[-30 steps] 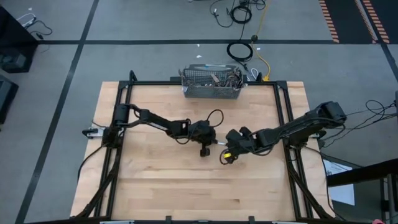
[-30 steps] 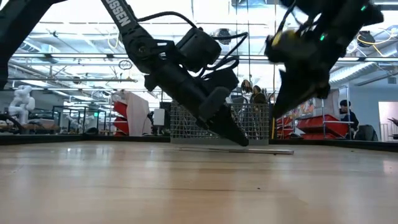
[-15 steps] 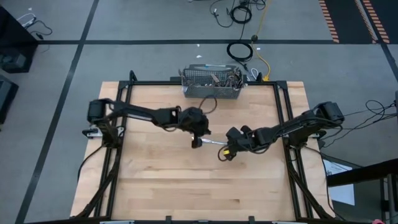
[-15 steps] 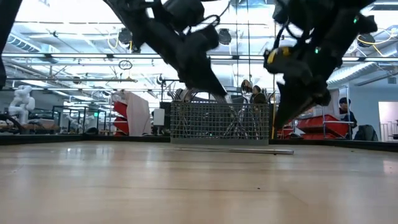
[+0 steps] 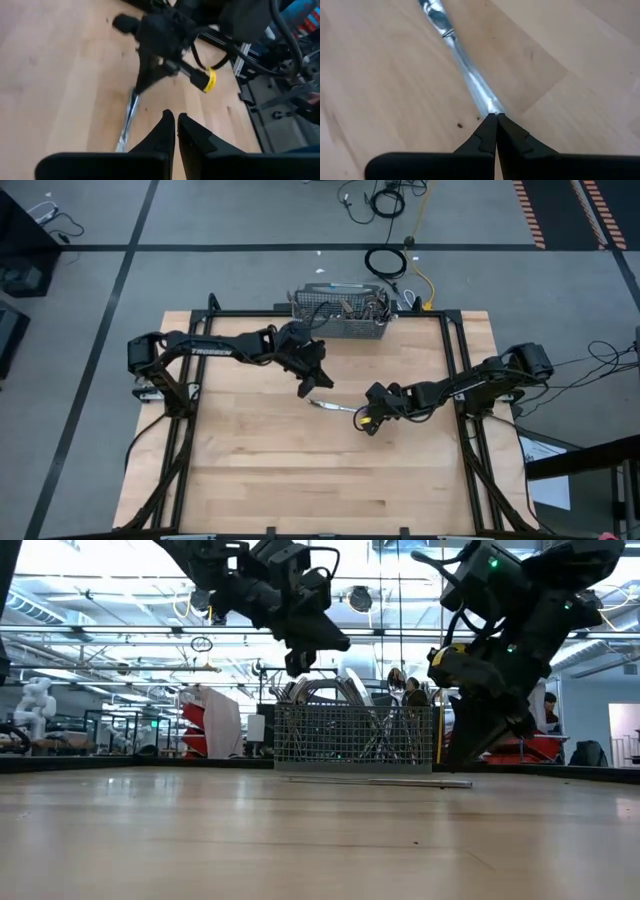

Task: Sort silverware
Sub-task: Put the silver table knife into the silverware organizer

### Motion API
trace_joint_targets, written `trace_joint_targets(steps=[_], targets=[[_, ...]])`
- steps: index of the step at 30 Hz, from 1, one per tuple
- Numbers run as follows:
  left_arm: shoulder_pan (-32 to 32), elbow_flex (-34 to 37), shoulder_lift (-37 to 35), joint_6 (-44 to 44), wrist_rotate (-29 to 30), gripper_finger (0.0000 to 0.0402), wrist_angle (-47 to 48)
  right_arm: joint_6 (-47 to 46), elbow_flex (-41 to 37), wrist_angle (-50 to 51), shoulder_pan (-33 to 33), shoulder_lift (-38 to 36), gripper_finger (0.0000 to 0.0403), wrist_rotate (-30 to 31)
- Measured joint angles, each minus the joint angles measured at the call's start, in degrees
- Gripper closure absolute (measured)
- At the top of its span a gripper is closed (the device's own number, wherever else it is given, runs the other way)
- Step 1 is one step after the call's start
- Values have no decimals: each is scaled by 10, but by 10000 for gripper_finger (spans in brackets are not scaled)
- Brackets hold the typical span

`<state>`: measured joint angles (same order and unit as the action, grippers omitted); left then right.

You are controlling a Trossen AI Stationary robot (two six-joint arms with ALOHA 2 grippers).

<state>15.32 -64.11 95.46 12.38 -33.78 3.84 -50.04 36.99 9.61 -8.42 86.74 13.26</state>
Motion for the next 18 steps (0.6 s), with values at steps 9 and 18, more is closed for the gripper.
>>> trace_joint_targets(steps=[9, 18], targets=[[5, 35, 0, 34, -41, 373, -3, -2, 0, 53, -7, 0, 403, 1], [5, 77, 0, 71, -19, 372, -16, 10, -11, 49, -5, -1, 403, 3]])
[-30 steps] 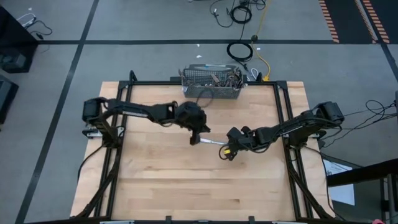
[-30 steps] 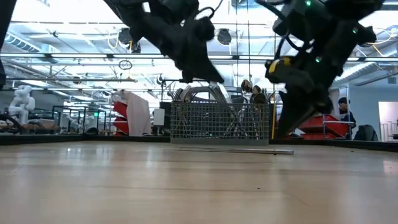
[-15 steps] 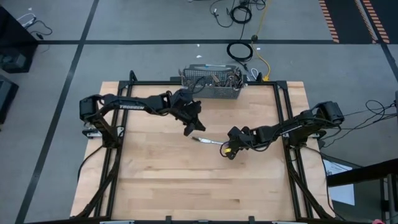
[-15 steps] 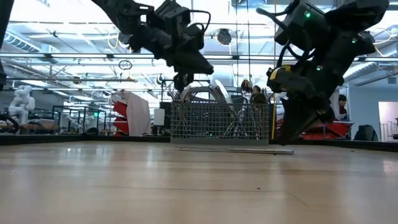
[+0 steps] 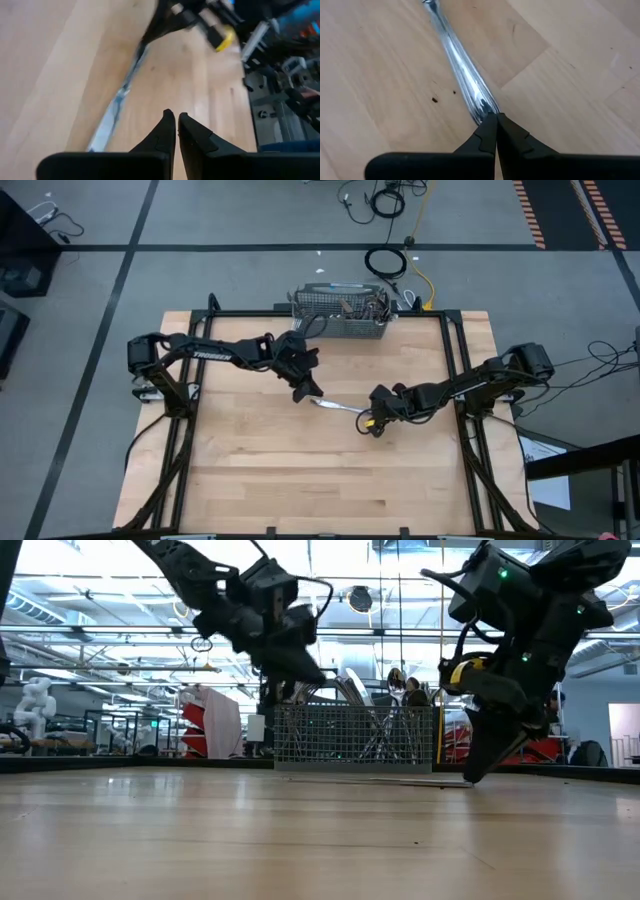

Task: Sort silverware
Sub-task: Put the silver table knife into the silverware organizer

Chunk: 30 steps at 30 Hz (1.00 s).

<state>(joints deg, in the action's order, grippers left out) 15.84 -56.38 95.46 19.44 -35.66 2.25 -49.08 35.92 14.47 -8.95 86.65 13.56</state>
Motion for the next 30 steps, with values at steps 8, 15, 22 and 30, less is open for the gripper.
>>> trace_joint_targets(steps=[8, 15, 22, 30], targets=[[28, 89, 0, 68, -6, 351, -13, 6, -13, -1, -1, 0, 403, 2], [31, 138, 0, 165, -11, 245, -25, 7, -14, -27, -1, 0, 403, 1], [28, 146, 6, 230, 54, 143, -59, 16, -14, -34, -1, 1, 403, 9], [27, 145, 52, 274, 39, 126, -89, 20, -14, -34, 0, 1, 403, 13]])
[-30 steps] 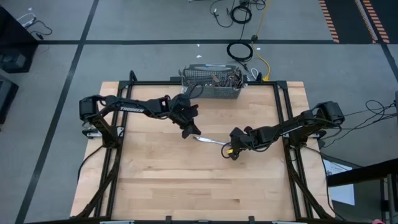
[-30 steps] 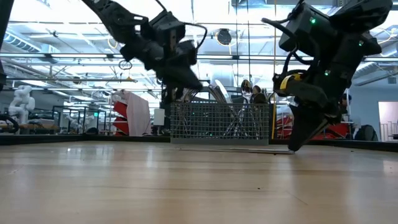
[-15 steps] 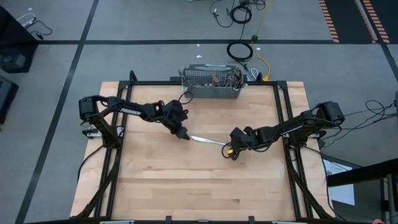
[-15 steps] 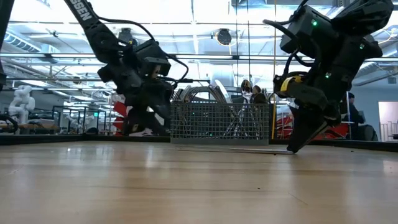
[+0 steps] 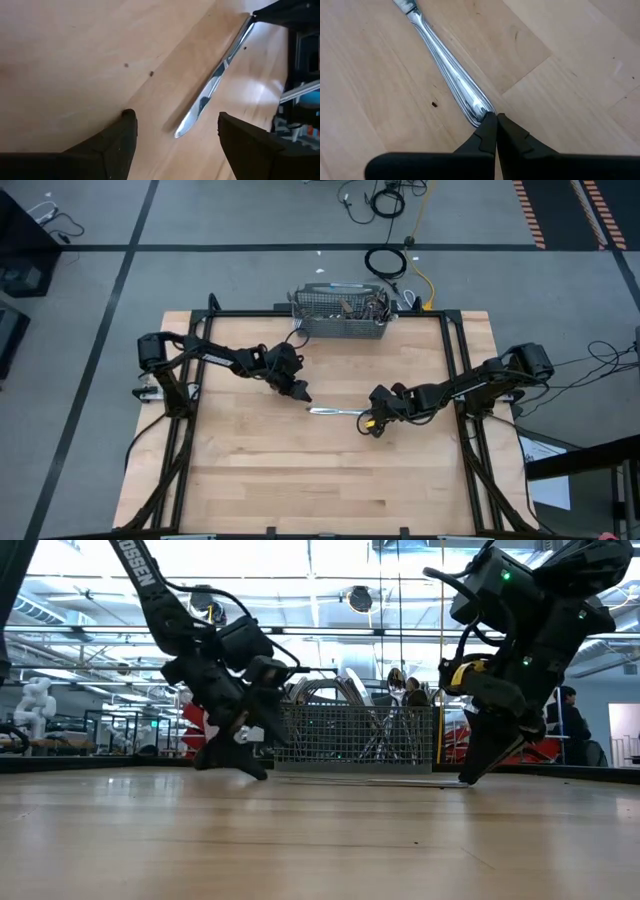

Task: Sort silverware
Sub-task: Put the silver table knife into the silverware organizer

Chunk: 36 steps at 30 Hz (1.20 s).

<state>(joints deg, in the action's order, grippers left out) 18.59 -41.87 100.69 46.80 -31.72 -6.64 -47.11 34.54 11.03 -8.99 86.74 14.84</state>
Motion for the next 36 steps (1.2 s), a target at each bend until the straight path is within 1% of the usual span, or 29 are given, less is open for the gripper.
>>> trace_joint_targets(steps=[6, 12, 17, 26, 36], targets=[[-14, 0, 3, 46, 10, 126, -22, -7, 0, -11, 0, 0, 403, 1], [-30, 0, 3, 53, 14, 126, -20, -7, -1, -25, 0, 1, 403, 3], [-46, 5, 3, 51, 15, 126, 4, -26, -1, -27, -1, 1, 403, 3], [-54, 15, 3, 96, 14, 126, 4, -48, -1, -31, -5, 1, 403, 3], [-73, 16, 3, 112, 29, 126, 3, -73, 0, -56, -5, 5, 403, 16]])
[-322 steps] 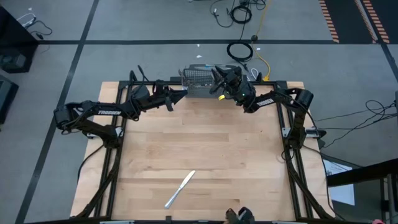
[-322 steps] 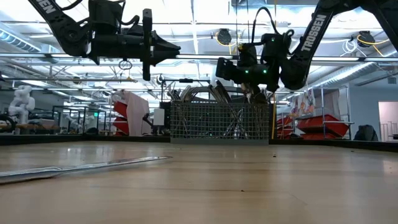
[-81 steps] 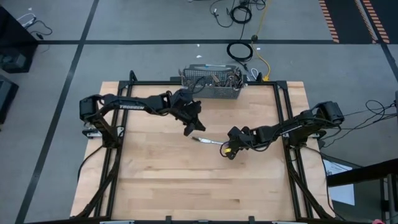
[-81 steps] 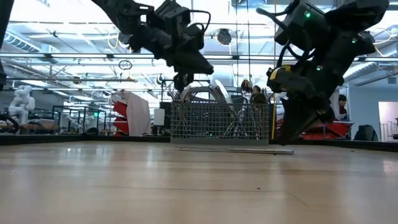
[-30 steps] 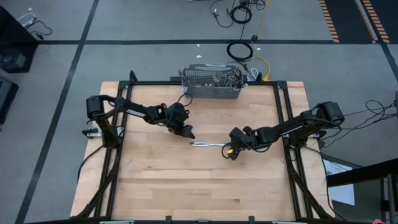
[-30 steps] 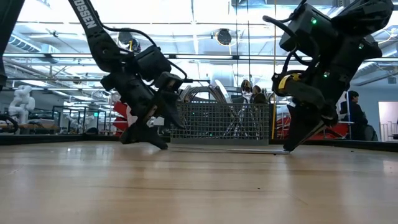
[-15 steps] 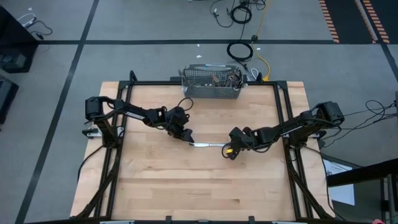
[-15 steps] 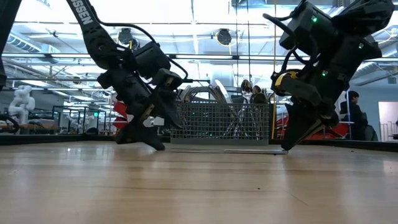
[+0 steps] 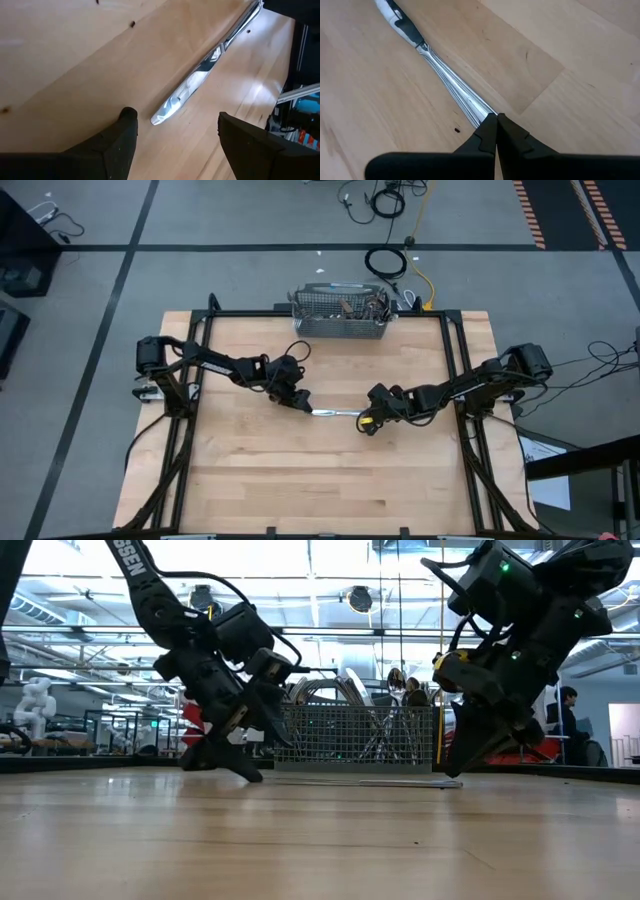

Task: Sort silverware
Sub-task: Put the silver table knife into the silverware organizer

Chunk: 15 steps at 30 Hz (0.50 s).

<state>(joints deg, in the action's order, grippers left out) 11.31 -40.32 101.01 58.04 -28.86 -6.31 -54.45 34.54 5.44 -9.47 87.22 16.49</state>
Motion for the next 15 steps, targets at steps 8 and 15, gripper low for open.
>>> trace_joint_targets(steps=[8, 15], targets=[[-6, 0, 0, 0, 2, 126, 0, 0, 0, -2, 0, 9, 403, -2], [-6, 0, 1, 0, 1, 126, 0, -9, 1, 18, 0, 8, 403, -2]])
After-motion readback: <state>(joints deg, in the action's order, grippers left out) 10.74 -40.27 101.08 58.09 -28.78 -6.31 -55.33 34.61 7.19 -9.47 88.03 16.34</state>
